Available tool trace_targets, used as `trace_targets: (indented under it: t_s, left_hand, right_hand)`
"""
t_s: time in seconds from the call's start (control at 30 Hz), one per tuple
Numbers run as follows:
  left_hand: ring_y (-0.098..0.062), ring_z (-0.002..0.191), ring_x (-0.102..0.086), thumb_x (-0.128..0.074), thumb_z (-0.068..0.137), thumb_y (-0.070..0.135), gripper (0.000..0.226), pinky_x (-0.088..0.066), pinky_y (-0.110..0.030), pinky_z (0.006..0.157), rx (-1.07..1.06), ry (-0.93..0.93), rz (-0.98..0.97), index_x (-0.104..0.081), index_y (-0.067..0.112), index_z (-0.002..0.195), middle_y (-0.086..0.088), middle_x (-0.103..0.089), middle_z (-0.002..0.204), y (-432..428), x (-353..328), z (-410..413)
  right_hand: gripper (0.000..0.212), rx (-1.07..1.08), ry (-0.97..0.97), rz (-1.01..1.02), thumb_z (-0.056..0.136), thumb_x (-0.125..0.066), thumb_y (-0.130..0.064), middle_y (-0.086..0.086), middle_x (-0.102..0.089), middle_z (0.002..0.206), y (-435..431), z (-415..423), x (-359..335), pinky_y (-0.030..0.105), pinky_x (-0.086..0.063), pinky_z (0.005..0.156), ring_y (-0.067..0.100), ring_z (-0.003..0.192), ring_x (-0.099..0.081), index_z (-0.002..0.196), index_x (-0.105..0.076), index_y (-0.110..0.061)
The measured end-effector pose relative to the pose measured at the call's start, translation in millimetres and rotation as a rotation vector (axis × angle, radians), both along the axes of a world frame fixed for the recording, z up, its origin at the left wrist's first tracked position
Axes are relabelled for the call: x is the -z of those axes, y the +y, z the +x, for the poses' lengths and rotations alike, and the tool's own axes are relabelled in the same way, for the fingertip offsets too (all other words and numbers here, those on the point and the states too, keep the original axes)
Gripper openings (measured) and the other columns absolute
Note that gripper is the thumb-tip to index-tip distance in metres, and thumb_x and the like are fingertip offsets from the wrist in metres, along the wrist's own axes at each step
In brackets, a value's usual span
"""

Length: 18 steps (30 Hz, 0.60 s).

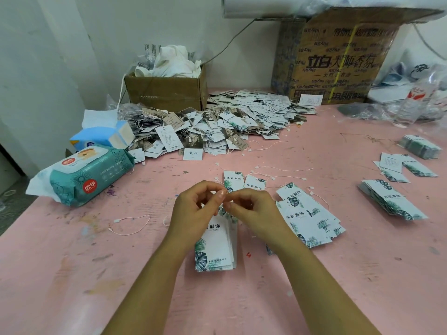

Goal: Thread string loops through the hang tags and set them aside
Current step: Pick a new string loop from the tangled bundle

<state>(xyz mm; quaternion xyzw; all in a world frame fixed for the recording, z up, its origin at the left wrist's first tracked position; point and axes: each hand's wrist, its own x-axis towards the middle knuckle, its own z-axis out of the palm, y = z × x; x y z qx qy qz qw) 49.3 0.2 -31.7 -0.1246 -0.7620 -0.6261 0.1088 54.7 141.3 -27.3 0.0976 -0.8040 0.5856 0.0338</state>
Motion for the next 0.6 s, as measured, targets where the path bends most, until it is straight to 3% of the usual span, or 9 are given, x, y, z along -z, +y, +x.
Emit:
trace_targets:
  t_s: [0.07, 0.23, 0.43, 0.53, 0.6]
  left_hand:
    - [-0.003, 0.052, -0.050, -0.065, 0.085, 0.014, 0.018, -0.040, -0.017, 0.054, 0.003, 0.011, -0.011, -0.066, 0.031, 0.079, 0.010, -0.055, 0.051, -0.2, 1.0, -0.4]
    - [-0.005, 0.053, -0.052, -0.067, 0.083, 0.018, 0.017, -0.043, -0.020, 0.057, -0.031, 0.002, -0.029, -0.064, 0.030, 0.073, 0.011, -0.057, 0.051, -1.7, 3.1, -1.6]
    - [-0.002, 0.056, -0.054, -0.065, 0.085, 0.016, 0.016, -0.043, -0.019, 0.059, -0.024, -0.016, -0.028, -0.064, 0.028, 0.075, 0.014, -0.061, 0.055, -2.5, 3.3, -2.5]
    - [-0.005, 0.061, -0.055, -0.062, 0.086, 0.013, 0.014, -0.045, -0.023, 0.064, 0.019, -0.038, 0.012, -0.064, 0.024, 0.078, 0.011, -0.063, 0.059, -2.3, 2.2, -1.9]
    - [-0.002, 0.060, -0.054, -0.059, 0.088, 0.011, 0.013, -0.045, -0.020, 0.064, 0.072, -0.034, 0.065, -0.063, 0.019, 0.079, 0.010, -0.063, 0.059, -1.7, -0.2, -0.8]
  right_hand:
    - [0.018, 0.016, 0.034, -0.032, 0.084, -0.065, -0.008, 0.019, -0.061, 0.069, 0.3, -0.1, 0.6, 0.030, -0.043, 0.063, 0.014, 0.064, -0.050, 0.077, -0.068, -0.024]
    - [0.015, 0.143, 0.068, -0.165, 0.091, -0.055, -0.010, -0.003, -0.057, 0.055, 4.3, -1.0, -1.1, 0.021, -0.041, 0.054, 0.007, 0.053, -0.049, 0.081, -0.058, -0.020]
    - [0.015, 0.190, 0.056, -0.316, 0.097, -0.043, -0.012, 0.002, -0.062, 0.054, 6.2, -0.2, -2.2, 0.023, -0.042, 0.051, 0.014, 0.050, -0.049, 0.085, -0.047, -0.019]
    - [0.016, 0.177, 0.033, -0.269, 0.097, -0.041, -0.011, 0.002, -0.063, 0.054, 7.2, -0.7, -0.6, 0.022, -0.041, 0.050, 0.012, 0.048, -0.050, 0.083, -0.045, -0.021]
    - [0.018, 0.200, 0.069, -0.119, 0.095, -0.042, -0.012, -0.001, -0.063, 0.052, 8.0, -1.1, 1.7, 0.024, -0.041, 0.049, 0.008, 0.045, -0.048, 0.081, -0.043, -0.024]
